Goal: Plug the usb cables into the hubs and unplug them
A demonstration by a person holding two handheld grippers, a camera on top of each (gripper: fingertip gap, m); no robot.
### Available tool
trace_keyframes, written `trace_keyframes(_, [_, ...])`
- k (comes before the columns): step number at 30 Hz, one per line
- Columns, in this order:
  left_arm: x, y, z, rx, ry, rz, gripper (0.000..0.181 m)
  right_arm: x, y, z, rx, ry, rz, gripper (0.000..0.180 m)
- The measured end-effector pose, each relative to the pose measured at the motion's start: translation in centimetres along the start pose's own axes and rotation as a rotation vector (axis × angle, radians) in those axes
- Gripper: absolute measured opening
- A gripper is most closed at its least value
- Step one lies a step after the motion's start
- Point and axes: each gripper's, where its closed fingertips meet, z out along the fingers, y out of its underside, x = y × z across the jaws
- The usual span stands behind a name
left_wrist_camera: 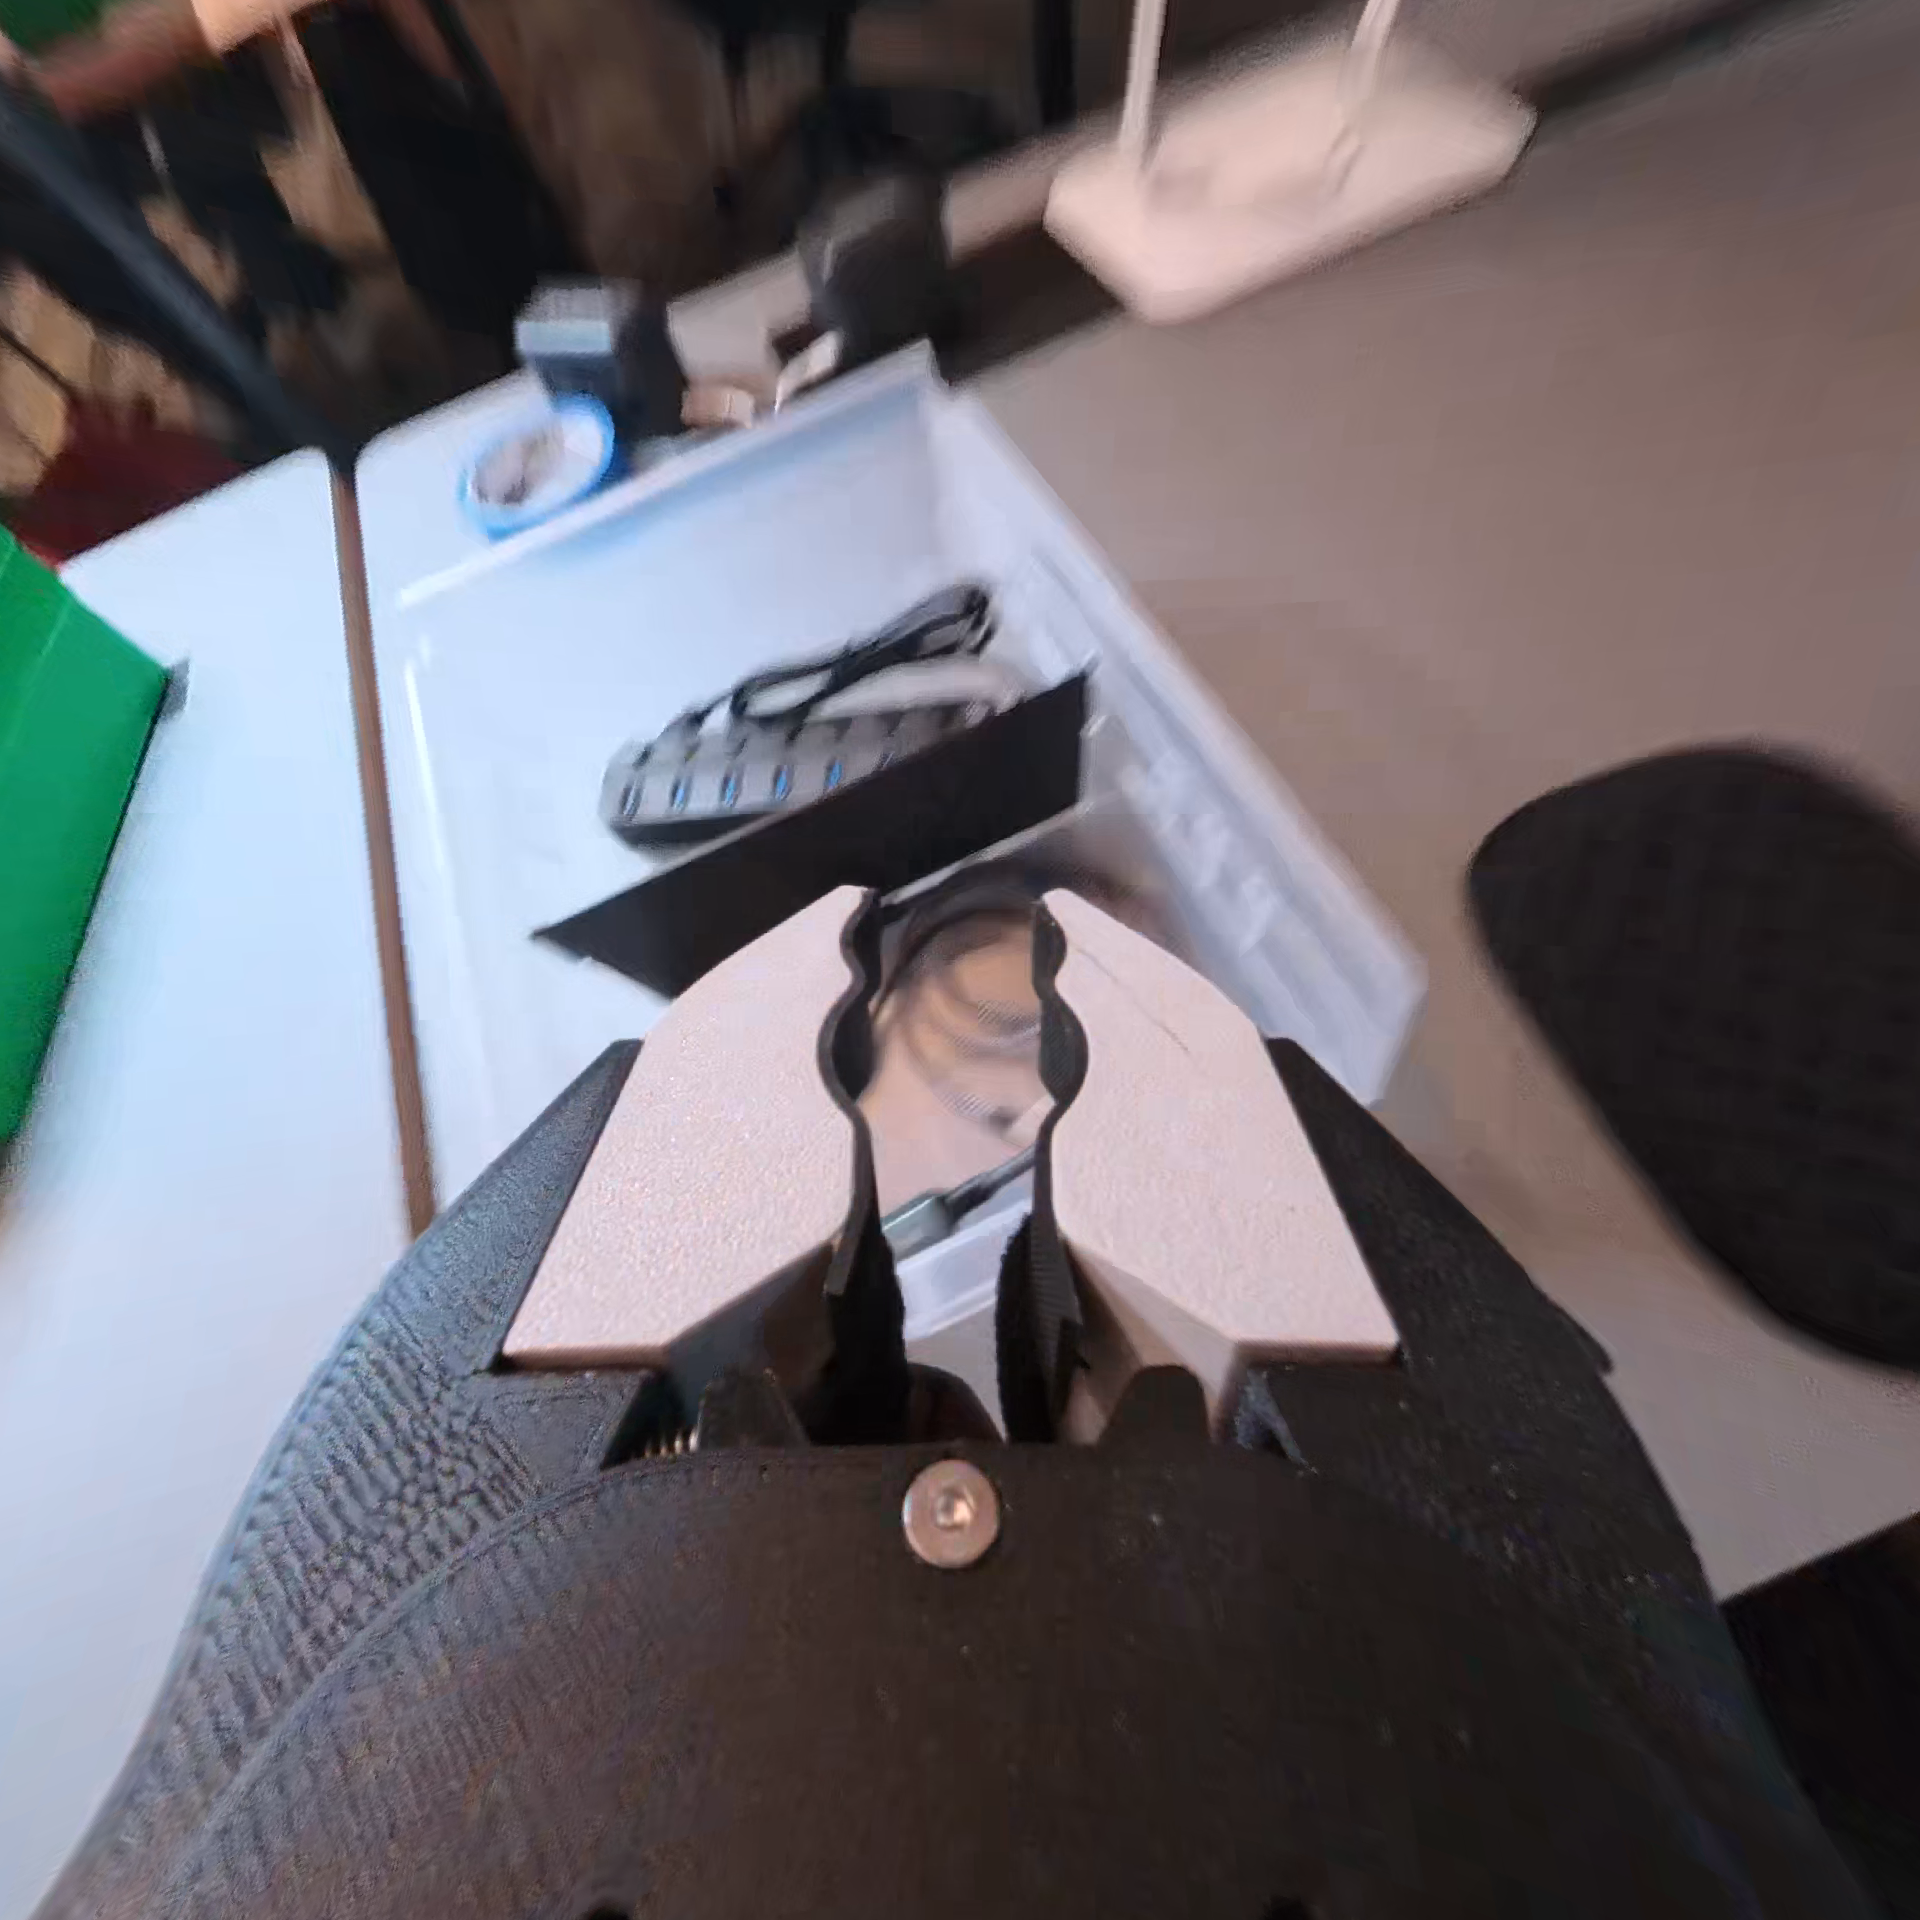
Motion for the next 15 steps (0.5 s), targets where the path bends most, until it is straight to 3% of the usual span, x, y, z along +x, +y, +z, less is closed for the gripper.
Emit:
trace_keyframes(8, [-2.9, 7.1, 6.4, -0.614, 0.143, 0.179, 0.023, -0.4, 0.6, 0.2, -0.038, -0.002, -0.033, 0.012])
trace_keyframes(15, [-3.2, 10.3, 8.3, -0.942, 0.235, 0.264, 0.023, -0.6, 0.7, 0.3, -0.045, -0.011, -0.05, 0.012])
